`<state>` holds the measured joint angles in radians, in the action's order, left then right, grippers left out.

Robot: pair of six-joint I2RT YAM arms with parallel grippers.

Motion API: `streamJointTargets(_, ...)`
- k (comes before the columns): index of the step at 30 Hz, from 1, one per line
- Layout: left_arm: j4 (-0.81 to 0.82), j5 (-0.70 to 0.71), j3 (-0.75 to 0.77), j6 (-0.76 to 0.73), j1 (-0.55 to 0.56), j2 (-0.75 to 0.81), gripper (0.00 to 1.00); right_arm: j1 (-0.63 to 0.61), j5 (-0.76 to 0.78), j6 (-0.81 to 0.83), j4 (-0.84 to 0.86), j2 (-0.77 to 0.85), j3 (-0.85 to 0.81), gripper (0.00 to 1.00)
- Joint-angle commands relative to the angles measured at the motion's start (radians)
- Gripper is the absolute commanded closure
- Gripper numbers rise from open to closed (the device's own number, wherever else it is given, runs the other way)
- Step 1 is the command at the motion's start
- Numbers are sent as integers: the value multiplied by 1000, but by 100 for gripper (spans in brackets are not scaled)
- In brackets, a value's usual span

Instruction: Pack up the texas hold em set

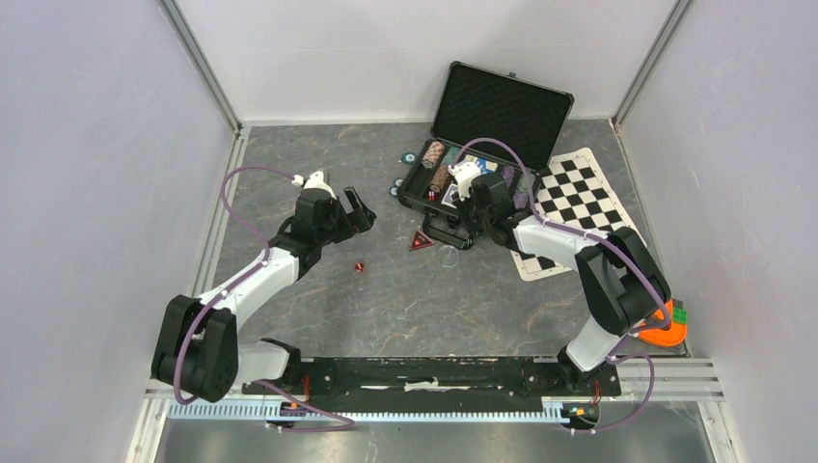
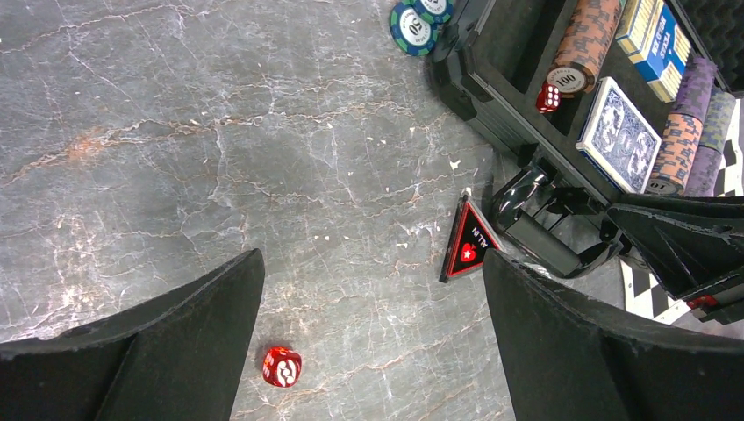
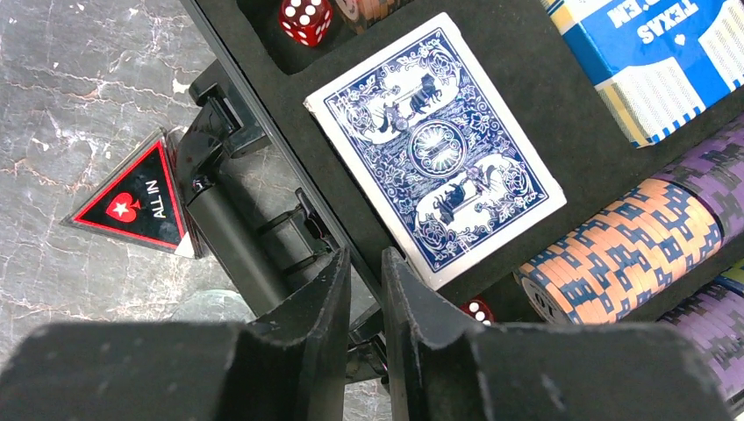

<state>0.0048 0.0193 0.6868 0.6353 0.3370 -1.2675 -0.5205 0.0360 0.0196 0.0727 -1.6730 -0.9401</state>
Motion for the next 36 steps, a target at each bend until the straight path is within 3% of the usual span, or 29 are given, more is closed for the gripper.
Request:
streamJointTargets(1,44,-14,4,-45,-4,-2,0,7,-5,-6,-92,-3,37,75)
streamJointTargets(5,43,-12,4,-48,-3,0,0,7,-7,-2,-110,-7,22,78)
streamJointTargets(9,43,-12,2,-50,-3,1,0,7,-33,0,-111,-8,23,68)
streamJointTargets(16,43,-15,6,-51,-3,2,0,0,22,18,-172,-55,-17,67)
streamJointTargets(26,47,-52,6,-46,-1,-4,0,-82,350,75,-330,-100,-25,73)
streamJointTargets(36,58,-73,3,-38,-1,-13,0,-83,555,31,-402,-47,99,91)
